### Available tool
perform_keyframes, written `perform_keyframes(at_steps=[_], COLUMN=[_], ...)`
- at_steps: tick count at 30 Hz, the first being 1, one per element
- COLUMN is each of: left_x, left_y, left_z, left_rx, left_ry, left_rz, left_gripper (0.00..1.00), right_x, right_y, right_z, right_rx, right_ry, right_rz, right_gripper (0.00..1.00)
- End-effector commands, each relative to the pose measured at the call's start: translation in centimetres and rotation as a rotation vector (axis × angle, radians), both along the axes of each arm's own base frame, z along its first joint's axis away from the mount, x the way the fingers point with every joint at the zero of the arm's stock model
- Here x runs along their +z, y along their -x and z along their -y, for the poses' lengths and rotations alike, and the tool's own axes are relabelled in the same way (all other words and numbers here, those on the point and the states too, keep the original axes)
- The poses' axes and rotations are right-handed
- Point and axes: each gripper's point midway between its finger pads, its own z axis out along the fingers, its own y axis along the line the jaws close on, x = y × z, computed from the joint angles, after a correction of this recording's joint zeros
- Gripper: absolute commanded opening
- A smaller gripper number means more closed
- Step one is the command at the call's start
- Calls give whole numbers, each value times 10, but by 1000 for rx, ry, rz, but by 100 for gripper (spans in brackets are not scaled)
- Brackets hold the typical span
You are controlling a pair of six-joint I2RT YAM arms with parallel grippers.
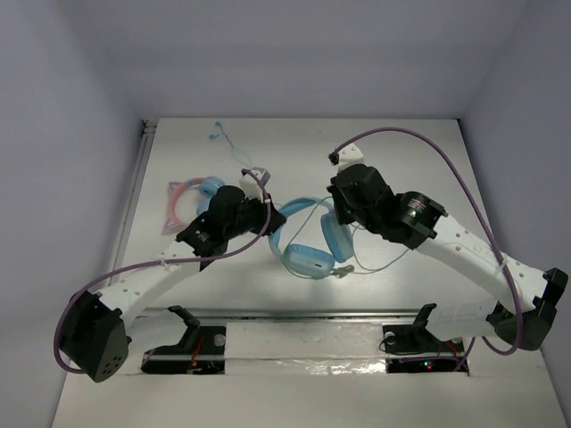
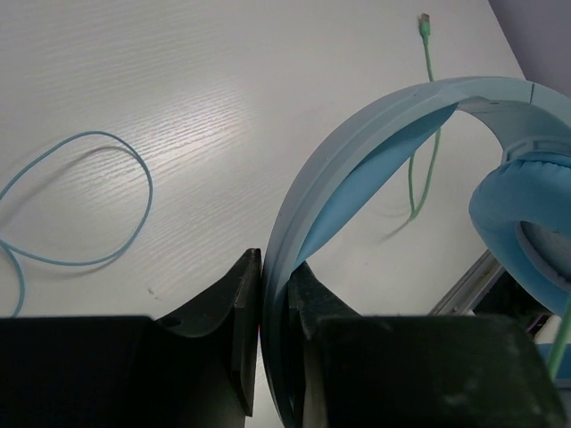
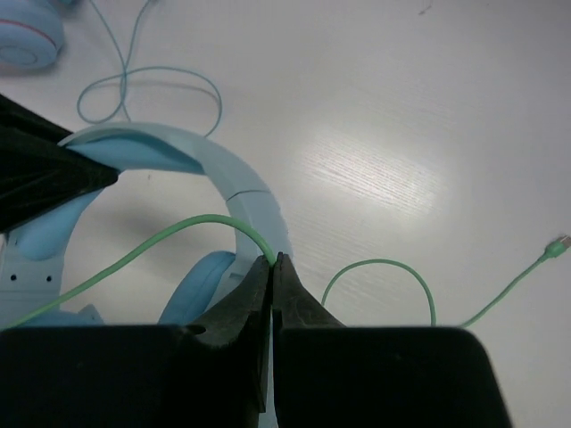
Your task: Wrap the headphones
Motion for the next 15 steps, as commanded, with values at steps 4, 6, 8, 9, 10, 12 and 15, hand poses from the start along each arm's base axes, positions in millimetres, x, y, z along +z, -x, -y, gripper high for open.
perform_keyframes(at_steps=[4, 6, 8, 9, 10, 12, 15], left_x=[56, 63, 72, 79, 86, 101, 115], left_y=[10, 7, 7, 6, 8, 7, 1], left_z=[18, 17, 16, 16, 16, 16, 10], left_rx=[-83, -64, -47, -45, -47, -37, 21], left_ry=[172, 179, 204, 219, 236, 265, 294], left_rz=[90, 101, 107, 115, 125, 140, 161], left_gripper=[0, 0, 0, 0, 0, 0, 0], right_x=[34, 24, 25, 12, 19, 9, 18], right_y=[-29, -31, -34, -34, -32, -27, -21], right_z=[28, 32, 32, 33, 26, 18, 4], right_rx=[-169, -194, -198, -203, -194, -169, -98], right_ry=[-154, -181, -250, -255, -344, -407, -519], right_rz=[156, 147, 154, 135, 135, 112, 130], right_gripper=[10, 12, 12, 12, 12, 12, 13])
